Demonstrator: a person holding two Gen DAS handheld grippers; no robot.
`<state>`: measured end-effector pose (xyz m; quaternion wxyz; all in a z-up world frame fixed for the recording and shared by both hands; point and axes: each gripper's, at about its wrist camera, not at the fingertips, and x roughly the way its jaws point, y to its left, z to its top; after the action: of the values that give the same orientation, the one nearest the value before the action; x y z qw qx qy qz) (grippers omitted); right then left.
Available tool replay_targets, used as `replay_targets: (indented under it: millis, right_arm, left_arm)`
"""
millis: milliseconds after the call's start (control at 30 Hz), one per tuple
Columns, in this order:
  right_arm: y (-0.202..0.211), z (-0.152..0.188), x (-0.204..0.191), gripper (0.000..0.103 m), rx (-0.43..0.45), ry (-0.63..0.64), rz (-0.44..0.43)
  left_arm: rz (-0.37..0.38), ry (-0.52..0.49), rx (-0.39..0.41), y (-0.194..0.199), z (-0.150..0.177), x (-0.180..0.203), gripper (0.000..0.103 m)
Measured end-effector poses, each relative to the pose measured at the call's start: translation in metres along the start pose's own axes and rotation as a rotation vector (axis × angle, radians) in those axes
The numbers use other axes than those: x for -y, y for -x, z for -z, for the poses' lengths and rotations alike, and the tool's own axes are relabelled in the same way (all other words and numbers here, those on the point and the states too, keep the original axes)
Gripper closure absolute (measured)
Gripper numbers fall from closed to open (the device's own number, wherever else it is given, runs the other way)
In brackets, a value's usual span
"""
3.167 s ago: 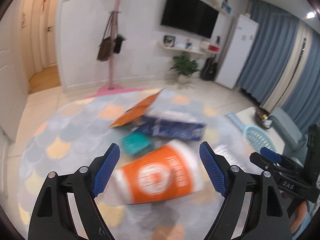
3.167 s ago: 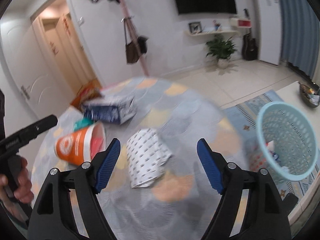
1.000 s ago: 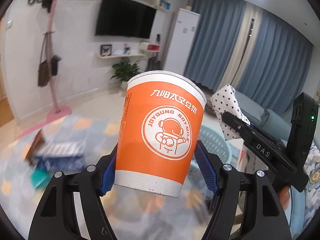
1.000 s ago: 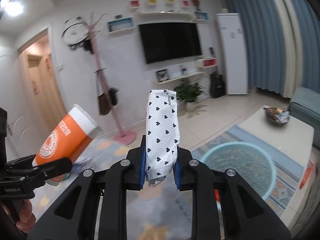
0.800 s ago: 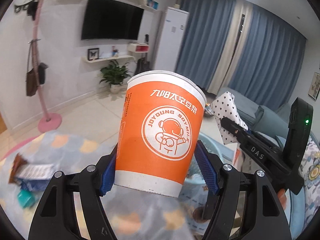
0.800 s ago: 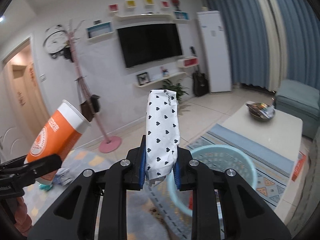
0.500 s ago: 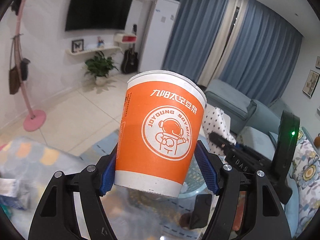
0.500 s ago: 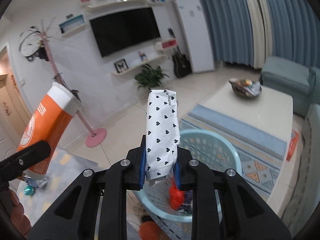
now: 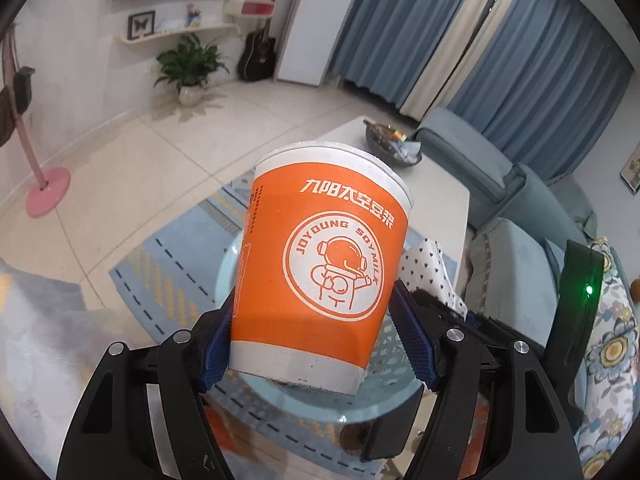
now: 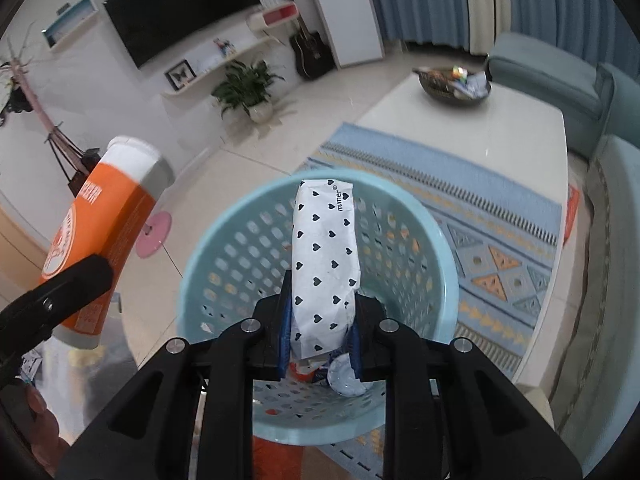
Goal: Collect trash
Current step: 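Carry cup and polka-dot paper over the wastebasket and open both tools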
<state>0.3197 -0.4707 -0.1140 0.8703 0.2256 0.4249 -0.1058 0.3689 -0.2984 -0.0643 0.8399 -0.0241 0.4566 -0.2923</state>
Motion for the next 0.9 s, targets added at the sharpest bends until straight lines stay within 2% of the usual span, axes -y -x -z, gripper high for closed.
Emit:
replay_targets:
  millis: [133, 167, 233, 267, 300, 600, 900]
  right_arm:
    - [-0.012, 0.001, 0.006, 0.082, -0.032, -0.014, 0.003]
    - [-0.013, 0.001, 0.007, 0.079, -0.039, -0.018, 0.003]
    - [-0.015, 0.001, 0.010, 0.061, -0.049, -0.034, 0.003]
    - [-0.016, 0.001, 0.013, 0.046, -0.050, -0.045, 0.008]
    - [-0.014, 0.001, 0.014, 0.044, -0.043, -0.051, 0.012]
    - [0.007, 0.008, 0.003, 0.044, -0.033, -0.042, -0.006]
    - [0.048, 0.017, -0.049, 0.044, 0.007, 0.041, -0.054]
  left_arm:
    - [-0.001, 0.017, -0.030, -0.015, -0.004, 0.003, 0.032]
    - [-0.001, 0.023, -0.033, -0.016, -0.004, 0.003, 0.032]
    - [0.001, 0.038, -0.033, -0.016, -0.002, 0.002, 0.028]
    - [0.004, 0.043, -0.033, -0.014, -0.001, 0.001, 0.027]
    - [0.005, 0.042, -0.033, -0.013, 0.000, 0.001, 0.027]
    - [0.002, 0.037, 0.000, 0.020, 0.009, -0.004, 0.027]
    - [-0.019, 0.010, 0.105, 0.086, 0.023, -0.007, 0.027]
